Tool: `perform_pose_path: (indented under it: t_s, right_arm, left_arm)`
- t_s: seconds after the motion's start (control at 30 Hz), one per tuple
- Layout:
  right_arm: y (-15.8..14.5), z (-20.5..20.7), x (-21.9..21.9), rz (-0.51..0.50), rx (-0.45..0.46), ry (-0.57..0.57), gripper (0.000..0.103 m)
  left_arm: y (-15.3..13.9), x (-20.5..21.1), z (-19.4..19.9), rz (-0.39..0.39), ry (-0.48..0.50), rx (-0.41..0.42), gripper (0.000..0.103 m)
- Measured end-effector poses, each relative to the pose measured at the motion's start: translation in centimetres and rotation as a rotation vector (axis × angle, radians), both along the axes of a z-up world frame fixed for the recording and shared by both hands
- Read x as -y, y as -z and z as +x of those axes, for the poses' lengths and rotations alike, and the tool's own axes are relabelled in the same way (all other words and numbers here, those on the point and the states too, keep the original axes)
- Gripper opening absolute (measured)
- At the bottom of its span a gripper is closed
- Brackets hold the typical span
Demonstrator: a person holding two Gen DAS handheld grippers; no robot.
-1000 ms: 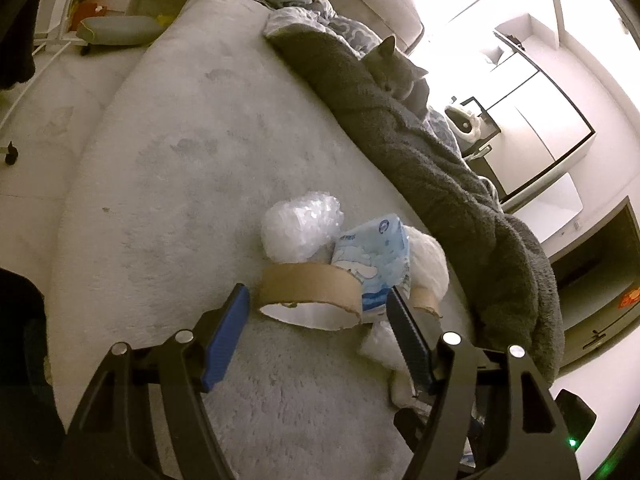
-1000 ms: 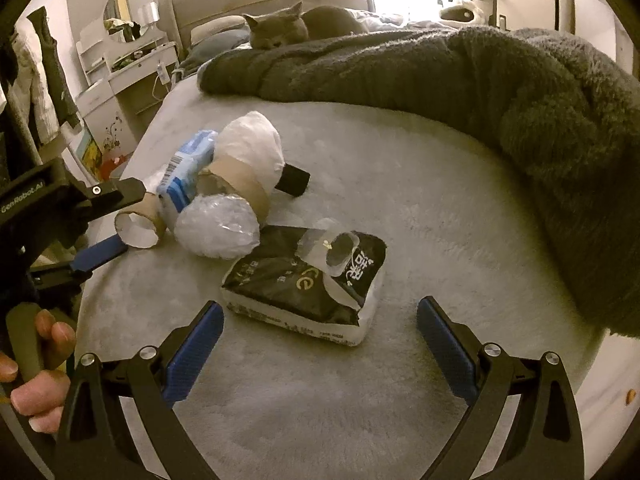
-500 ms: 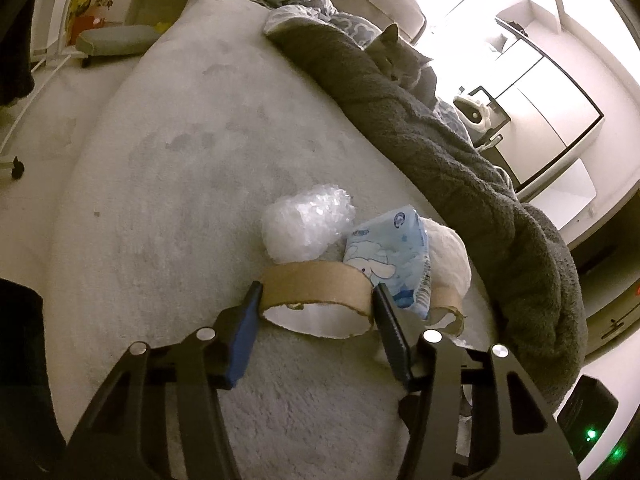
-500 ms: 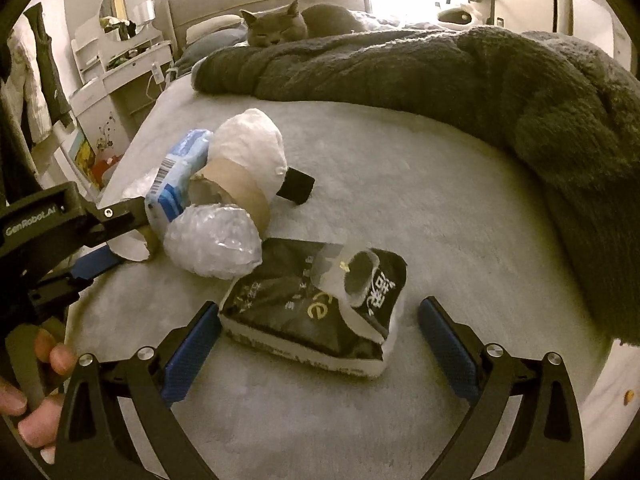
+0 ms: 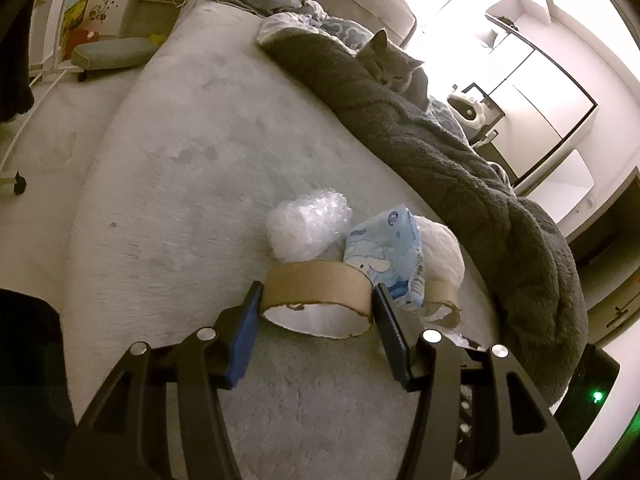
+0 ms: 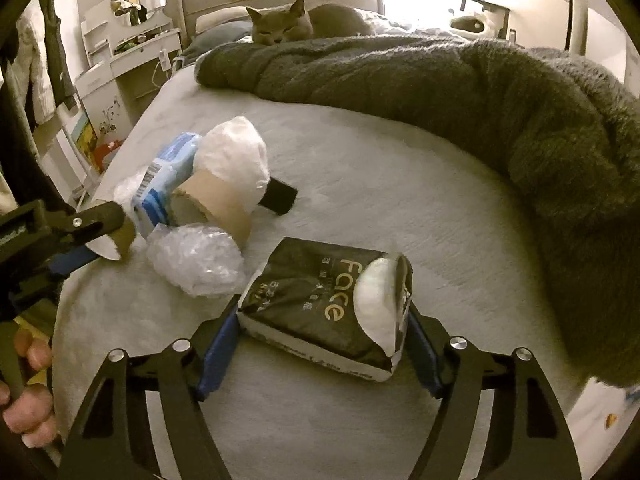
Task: Collect trash
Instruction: 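Grasp the cardboard tape roll with the left tool while the right tool grasps the black tissue pack, then carry the tape roll and tissue pack over the black bin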
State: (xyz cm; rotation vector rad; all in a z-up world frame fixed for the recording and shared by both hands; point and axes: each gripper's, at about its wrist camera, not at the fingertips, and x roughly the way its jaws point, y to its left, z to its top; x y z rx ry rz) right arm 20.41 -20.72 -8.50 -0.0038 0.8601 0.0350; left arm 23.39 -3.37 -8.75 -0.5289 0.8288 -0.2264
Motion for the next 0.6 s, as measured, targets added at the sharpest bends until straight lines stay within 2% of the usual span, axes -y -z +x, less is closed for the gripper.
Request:
perform_pose_path:
  t_s: [0.1,0.4,0.6]
  right_arm:
    - [-0.6,-0.2,0.7,-0.025,0.007,0.016,0.075]
    - [-3.0,-1.3,2.3,0.015,0.032,0.055,0.075]
    - [-4.5,-2.0,1.8,0.097,0.039,0.056,0.075]
  left_arm:
    - [-0.4,-0.2,-0.5,0.016,0.009,0.013,0.057]
    - [-1.5,-1.1,-2.3,0.102,0.030,0.030,0.057]
    - [-2.3,-2.1,-4.2,0.162,0.041,0.047,0.057]
